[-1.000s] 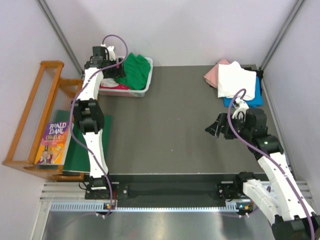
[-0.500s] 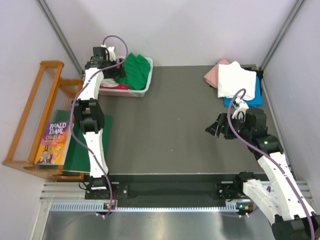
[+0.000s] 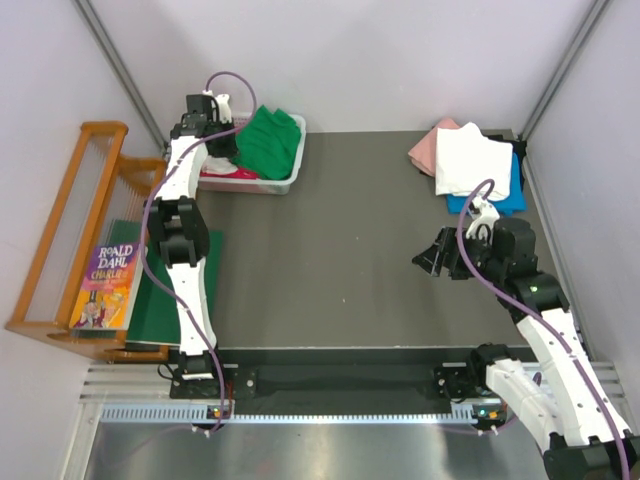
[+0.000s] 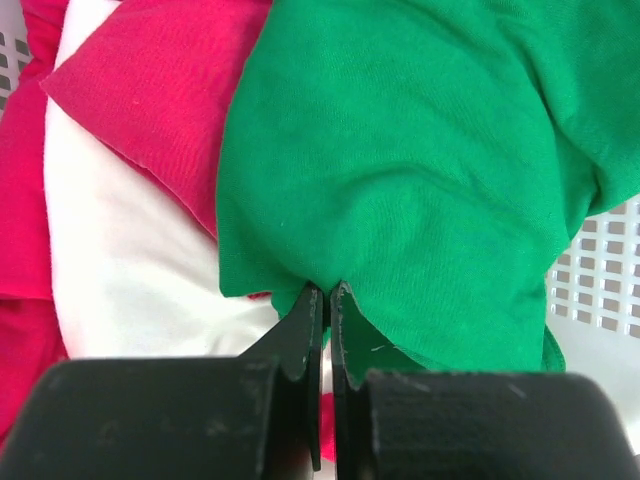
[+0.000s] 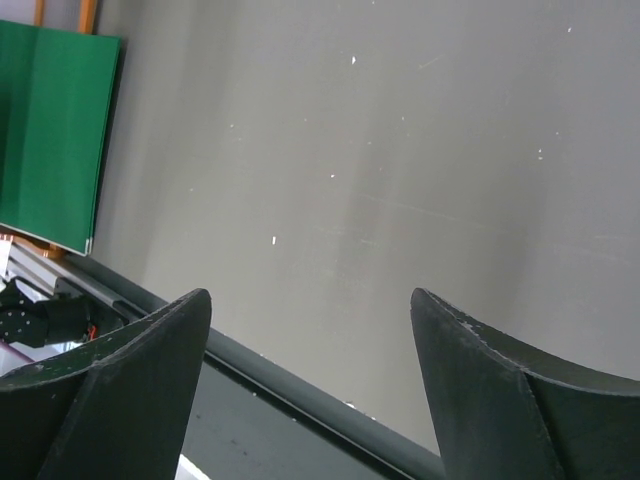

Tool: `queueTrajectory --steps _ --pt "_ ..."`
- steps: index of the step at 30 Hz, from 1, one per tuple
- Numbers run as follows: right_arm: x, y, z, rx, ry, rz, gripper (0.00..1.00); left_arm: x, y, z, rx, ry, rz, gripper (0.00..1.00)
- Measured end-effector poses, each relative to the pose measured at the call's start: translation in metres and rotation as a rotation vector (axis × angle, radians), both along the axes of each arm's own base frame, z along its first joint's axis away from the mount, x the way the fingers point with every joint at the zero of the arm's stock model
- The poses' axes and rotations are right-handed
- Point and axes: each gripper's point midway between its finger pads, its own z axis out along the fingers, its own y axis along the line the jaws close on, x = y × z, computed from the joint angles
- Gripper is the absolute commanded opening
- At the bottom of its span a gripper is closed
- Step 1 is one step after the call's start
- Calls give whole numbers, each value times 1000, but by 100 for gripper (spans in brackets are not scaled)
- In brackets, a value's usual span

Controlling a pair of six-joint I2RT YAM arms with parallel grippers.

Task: Fold and stack the t-shirts
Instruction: Grab the tshirt from the pile

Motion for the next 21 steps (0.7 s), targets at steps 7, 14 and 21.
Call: queueTrajectory --steps 7,14,21 --pt "-2 0 2 2 -9 0 77 -3 -4 4 -18 -1 -12 0" --pt "-3 0 5 5 -23 1 74 -20 -27 69 -92 -83 -78 0" --pt "-5 0 -7 3 0 4 73 -108 -102 210 -144 -284 -325 0"
